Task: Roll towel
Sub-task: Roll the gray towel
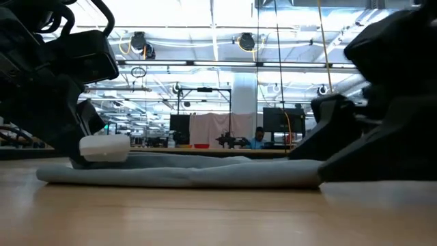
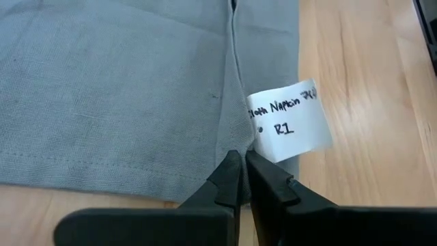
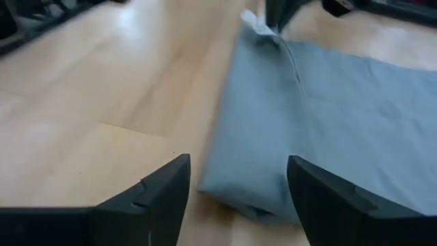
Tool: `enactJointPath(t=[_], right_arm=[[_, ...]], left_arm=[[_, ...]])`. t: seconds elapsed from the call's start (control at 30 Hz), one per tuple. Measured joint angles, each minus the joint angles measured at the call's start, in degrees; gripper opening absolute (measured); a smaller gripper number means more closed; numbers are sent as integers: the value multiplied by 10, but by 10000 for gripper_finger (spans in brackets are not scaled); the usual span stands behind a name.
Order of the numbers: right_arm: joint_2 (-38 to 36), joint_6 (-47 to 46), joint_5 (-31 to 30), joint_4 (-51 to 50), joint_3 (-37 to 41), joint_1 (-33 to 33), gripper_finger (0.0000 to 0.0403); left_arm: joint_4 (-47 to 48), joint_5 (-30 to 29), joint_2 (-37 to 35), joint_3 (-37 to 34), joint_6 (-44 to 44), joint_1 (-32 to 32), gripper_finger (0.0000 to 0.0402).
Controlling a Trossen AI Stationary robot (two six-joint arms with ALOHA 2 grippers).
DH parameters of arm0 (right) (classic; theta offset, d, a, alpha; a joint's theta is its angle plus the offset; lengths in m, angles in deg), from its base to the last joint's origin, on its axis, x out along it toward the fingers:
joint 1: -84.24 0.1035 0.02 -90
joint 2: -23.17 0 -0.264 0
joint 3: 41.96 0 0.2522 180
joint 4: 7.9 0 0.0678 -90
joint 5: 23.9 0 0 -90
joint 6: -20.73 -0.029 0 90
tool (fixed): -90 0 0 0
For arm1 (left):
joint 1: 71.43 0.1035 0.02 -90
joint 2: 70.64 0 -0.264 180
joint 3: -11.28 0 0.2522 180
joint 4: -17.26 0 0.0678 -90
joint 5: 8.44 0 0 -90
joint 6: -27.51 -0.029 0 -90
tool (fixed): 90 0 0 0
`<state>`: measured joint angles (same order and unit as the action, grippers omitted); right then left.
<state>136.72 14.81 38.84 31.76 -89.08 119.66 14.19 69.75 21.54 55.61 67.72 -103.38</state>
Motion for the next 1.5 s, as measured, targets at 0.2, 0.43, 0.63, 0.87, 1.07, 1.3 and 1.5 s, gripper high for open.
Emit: enactJointPath(t=[0.2, 0.43, 0.63, 0.87, 1.07, 1.3, 1.5], right_arm=[[2, -51, 22, -30, 0, -13, 221], [1, -113, 44, -51, -1, -26, 196], [1, -130, 45, -50, -1, -28, 179], [1, -140, 46, -50, -1, -28, 125], [2, -140, 49, -51, -1, -28, 84], [2, -142, 49, -51, -1, -28, 55], [2, -144, 49, -52, 0, -28, 43]], left_arm=[[-3, -3, 0, 0, 0, 0, 25], [-6, 0, -15, 0, 0, -1, 60], [18, -1, -80, 0, 0, -14, 153], [37, -133, -109, 0, -63, -82, 206], [6, -178, -39, 0, -66, -123, 207], [-98, -210, 71, 19, -122, -140, 232], [-92, -234, 109, 34, -123, -139, 276]])
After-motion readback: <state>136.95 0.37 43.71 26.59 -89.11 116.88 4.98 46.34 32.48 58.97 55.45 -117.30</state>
